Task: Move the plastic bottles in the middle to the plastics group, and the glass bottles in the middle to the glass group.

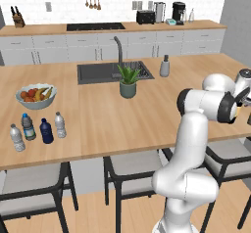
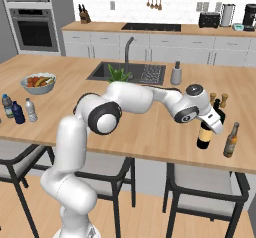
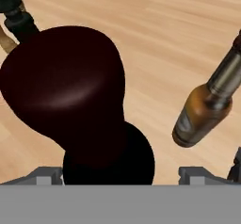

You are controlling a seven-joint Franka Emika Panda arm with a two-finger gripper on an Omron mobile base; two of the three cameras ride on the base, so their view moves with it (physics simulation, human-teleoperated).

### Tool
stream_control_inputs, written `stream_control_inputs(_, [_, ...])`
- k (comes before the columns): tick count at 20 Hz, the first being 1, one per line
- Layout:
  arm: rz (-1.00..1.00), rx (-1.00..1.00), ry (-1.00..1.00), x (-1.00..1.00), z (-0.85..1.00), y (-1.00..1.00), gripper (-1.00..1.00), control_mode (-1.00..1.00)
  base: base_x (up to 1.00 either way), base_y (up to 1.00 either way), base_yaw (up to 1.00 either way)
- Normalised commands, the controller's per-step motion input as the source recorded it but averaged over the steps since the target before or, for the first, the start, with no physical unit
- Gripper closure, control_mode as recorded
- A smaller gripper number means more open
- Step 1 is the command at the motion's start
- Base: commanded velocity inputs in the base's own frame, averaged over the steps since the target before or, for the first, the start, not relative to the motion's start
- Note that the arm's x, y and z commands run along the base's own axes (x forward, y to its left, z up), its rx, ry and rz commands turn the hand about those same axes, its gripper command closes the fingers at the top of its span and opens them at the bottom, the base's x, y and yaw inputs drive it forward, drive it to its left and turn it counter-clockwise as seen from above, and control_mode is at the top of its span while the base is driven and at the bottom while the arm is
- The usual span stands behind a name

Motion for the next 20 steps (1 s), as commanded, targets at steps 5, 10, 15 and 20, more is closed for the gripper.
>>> stream_control_inputs(5, [0.00,0.00,-0.07,-0.61,0.28,0.58,-1.00,-1.00,0.00,0.00,0.00])
stream_control_inputs(10, [0.00,0.00,-0.12,-0.40,0.28,0.75,-1.00,-1.00,0.00,0.00,0.00])
stream_control_inputs(15, [0.00,0.00,-0.09,-0.58,0.33,0.63,-1.00,-1.00,0.00,0.00,0.00])
stream_control_inputs(20, [0.07,0.00,-0.02,-0.48,0.55,0.63,-1.00,-1.00,0.00,0.00,0.00])
